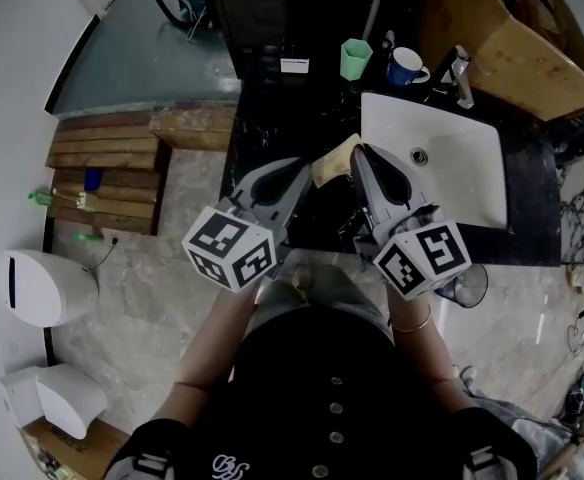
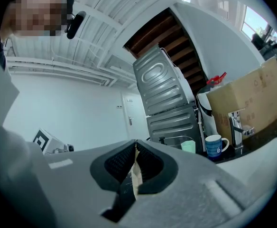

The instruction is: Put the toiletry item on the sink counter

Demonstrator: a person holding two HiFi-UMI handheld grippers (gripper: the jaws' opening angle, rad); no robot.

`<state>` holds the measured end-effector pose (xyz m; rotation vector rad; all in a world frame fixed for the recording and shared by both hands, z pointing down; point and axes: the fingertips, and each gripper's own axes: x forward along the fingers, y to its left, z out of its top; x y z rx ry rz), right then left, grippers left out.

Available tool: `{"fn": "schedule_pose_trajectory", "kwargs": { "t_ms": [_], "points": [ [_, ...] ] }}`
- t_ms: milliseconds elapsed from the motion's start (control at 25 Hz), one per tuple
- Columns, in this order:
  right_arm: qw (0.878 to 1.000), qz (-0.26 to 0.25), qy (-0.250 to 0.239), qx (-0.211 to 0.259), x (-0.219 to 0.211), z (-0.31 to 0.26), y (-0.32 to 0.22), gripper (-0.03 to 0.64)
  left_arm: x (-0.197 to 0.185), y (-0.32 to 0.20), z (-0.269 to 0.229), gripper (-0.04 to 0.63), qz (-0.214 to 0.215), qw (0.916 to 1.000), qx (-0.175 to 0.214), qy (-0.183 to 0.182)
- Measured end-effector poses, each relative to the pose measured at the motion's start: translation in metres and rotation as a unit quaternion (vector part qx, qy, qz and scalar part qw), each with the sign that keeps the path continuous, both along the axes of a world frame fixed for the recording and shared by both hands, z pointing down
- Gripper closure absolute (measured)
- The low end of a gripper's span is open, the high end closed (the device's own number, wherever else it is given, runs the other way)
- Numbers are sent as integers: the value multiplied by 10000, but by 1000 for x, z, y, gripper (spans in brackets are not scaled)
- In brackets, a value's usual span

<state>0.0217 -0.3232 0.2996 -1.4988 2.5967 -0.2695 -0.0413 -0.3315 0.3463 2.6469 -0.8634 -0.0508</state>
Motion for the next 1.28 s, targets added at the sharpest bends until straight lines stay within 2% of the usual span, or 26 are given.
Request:
{"fn": "schedule_pose_trajectory", "kwargs": {
  "t_ms": [640, 840, 1160, 1280],
  "points": [
    [9989, -382, 267, -92, 18, 3, -30, 611, 20, -12, 7, 581, -312, 9991, -237, -162],
    [9987, -391, 309, -93, 29, 5, -42, 611, 19, -20, 5, 581, -530, 9982, -265, -109],
    [9985, -401, 372, -46, 42, 6, -67, 611, 21, -32, 9, 581, -644, 9975, -268, -92],
    [9977, -396, 547, 87, 43, 2, -72, 611, 21, -37, 9, 581, -697, 9972, -273, -66]
  ]
}}
